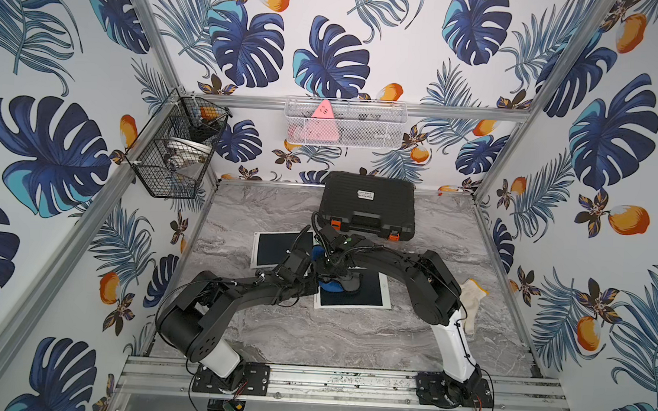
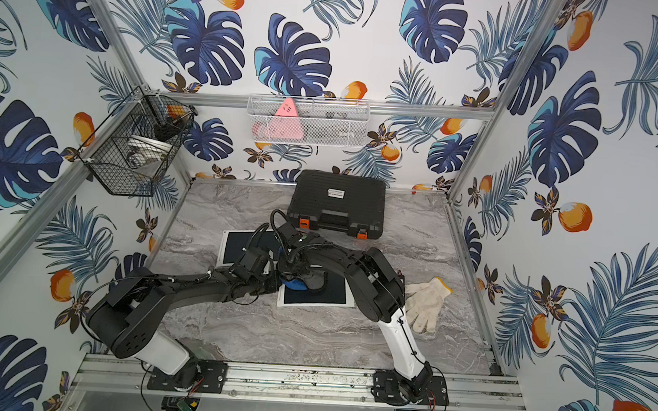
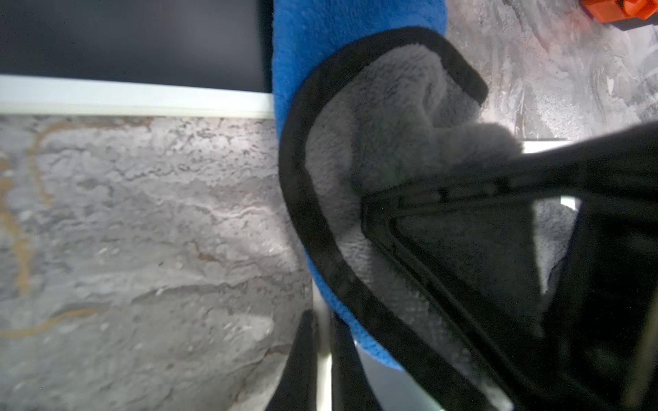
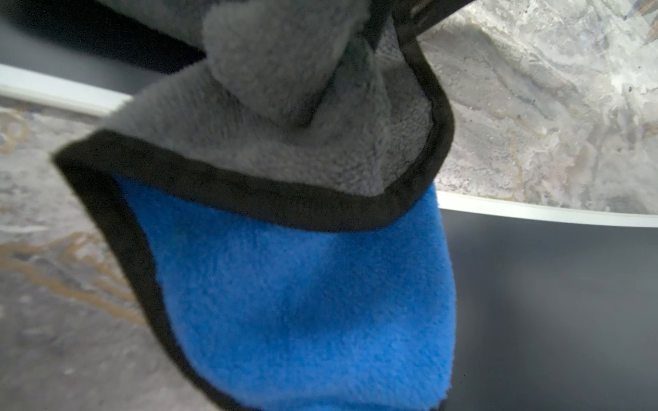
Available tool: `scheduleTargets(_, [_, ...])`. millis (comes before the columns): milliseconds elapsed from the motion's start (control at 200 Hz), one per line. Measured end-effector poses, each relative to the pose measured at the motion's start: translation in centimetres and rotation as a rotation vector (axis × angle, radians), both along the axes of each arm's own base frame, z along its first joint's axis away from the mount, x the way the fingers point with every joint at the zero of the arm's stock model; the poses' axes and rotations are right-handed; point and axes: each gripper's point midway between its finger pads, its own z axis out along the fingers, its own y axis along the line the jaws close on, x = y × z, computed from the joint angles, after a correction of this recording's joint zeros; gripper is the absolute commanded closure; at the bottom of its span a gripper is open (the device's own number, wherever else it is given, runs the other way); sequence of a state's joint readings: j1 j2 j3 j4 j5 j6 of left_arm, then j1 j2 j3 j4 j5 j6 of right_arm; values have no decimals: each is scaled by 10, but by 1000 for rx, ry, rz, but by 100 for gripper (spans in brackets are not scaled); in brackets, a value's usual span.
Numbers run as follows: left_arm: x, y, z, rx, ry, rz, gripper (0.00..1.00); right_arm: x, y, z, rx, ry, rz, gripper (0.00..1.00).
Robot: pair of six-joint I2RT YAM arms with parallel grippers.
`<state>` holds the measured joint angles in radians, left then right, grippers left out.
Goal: Wipe the drawing tablet
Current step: Wipe the dirt from the drawing tablet.
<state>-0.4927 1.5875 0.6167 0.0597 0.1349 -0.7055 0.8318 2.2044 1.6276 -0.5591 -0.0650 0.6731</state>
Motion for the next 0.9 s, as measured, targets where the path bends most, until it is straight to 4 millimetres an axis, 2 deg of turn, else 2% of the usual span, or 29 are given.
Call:
scheduleTargets(115, [2, -2, 1, -9, -11, -2, 95, 4, -13, 3, 30, 1, -23, 100])
scheduleTargets(390, [3, -5, 1, -24, -13, -7, 95, 0, -87, 7, -54, -1, -105, 100])
scheduleTargets(520, [3, -6, 1, -26, -13, -8, 95, -7, -103, 8, -111, -8, -116, 100])
scheduleTargets(585, [3, -6, 1, -26, -13, -8, 95, -11, -103, 9, -146, -27, -104, 100])
scheduleTargets(651, [3, -6, 1, -26, -13, -8, 95, -22, -94, 9, -173, -25, -69, 100])
scheduleTargets(811, [3, -6, 1, -27, -11, -9, 95, -44, -51, 6, -177, -31, 16, 100])
scheduleTargets(896, [4, -6, 2, -27, -11, -9, 95, -47, -42, 6, -164, -30, 15, 100])
